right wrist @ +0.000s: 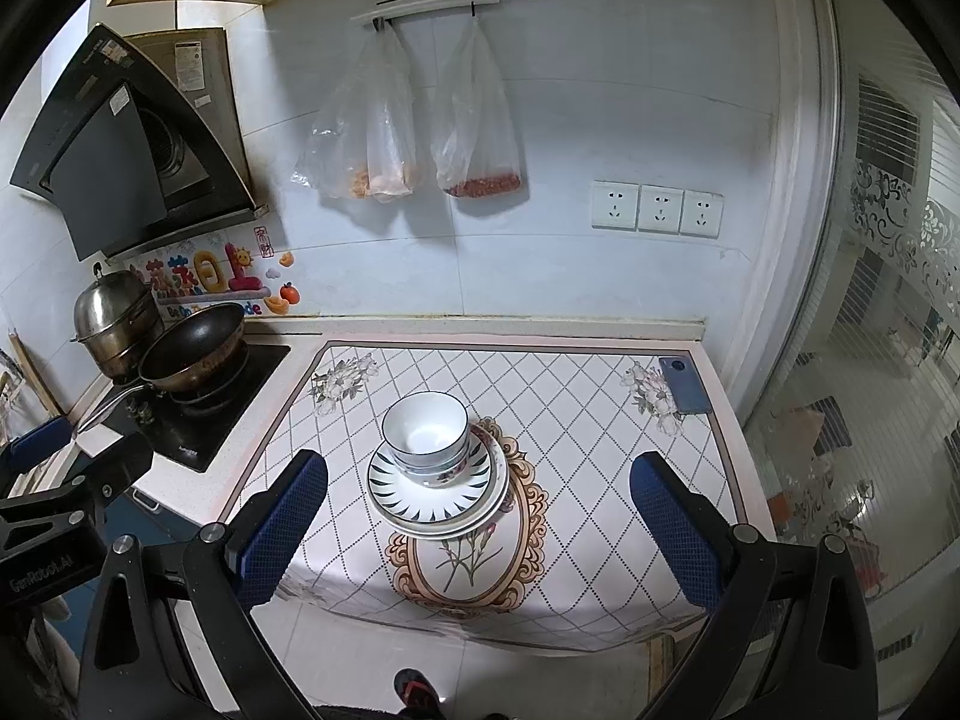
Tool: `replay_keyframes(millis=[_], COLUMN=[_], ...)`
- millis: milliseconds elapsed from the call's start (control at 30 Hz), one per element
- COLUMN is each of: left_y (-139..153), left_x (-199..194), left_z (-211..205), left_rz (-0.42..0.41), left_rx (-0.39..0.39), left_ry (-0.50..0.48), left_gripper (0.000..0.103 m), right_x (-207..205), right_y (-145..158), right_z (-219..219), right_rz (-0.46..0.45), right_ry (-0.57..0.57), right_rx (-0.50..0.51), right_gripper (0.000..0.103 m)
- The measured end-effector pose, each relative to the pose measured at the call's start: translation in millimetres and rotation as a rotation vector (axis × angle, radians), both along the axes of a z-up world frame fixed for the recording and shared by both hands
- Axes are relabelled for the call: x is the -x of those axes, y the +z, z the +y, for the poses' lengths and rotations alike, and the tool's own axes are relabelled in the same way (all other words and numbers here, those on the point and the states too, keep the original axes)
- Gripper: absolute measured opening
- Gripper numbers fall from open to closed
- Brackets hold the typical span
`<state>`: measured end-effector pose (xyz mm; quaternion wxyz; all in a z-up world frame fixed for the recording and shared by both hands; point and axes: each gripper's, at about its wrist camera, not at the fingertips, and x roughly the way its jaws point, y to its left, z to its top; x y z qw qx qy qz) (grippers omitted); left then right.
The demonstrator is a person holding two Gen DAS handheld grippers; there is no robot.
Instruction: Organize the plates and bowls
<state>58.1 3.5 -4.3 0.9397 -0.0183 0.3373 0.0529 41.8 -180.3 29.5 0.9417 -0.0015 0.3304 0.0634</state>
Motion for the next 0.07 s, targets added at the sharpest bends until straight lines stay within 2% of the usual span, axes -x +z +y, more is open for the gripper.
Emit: replay_keyframes(millis=[67], left_y=[0.5], left_x=[-1.7], left_z=[-0.6], left_rz=[-0.001], left_rx=[-0.002], left_ry=[-0.001], left_gripper=[0.103], right_x=[-0.3], right_y=[-0.6], right_z=[-0.5], right_rz=[0.0], right_ry=[-0.001], right_rx=[-0.003], right_gripper=[0.103])
